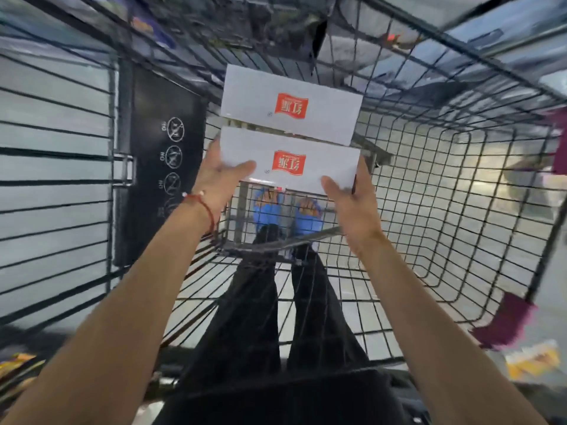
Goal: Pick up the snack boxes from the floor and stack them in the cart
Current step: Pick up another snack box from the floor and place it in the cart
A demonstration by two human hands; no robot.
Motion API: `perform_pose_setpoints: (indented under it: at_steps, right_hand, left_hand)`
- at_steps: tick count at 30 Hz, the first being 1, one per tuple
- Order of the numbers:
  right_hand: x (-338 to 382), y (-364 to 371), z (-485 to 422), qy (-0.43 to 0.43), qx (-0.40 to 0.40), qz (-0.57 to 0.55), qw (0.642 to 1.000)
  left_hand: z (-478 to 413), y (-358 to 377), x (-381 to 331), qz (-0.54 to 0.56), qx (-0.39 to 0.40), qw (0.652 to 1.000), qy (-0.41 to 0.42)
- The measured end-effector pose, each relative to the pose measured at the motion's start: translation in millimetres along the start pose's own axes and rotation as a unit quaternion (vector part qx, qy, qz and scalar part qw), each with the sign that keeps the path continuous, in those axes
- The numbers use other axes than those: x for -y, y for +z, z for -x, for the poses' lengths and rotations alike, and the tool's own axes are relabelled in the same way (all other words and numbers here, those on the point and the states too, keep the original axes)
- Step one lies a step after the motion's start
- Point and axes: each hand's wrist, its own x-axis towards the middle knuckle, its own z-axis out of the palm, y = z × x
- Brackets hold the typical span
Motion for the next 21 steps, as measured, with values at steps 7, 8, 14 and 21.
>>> perform_pose_setpoints:
  at_steps: [7,8,14,21]
  right_hand:
    - [-3.8,13.1,-26.6,-0.004,-0.02,0.028,0.999]
    - [-2.6,15.0,-28.1,-0.008,-0.027,0.03,0.999]
    - [-1.3,17.8,-25.9,-0.027,-0.047,0.046,0.997]
    - [-5.1,21.0,-29.0,-0.025,-0.073,0.056,0.995]
  left_hand:
    - [-28.6,11.8,-9.8,0.001,-0.028,0.998,0.049]
    - [-30.2,12.4,-10.7,0.001,-0.034,0.998,0.055]
    - [-34.2,5.6,-4.8,-0.02,-0.061,0.995,0.082]
    - [-38.8,6.8,3.8,-0.042,-0.092,0.991,0.086]
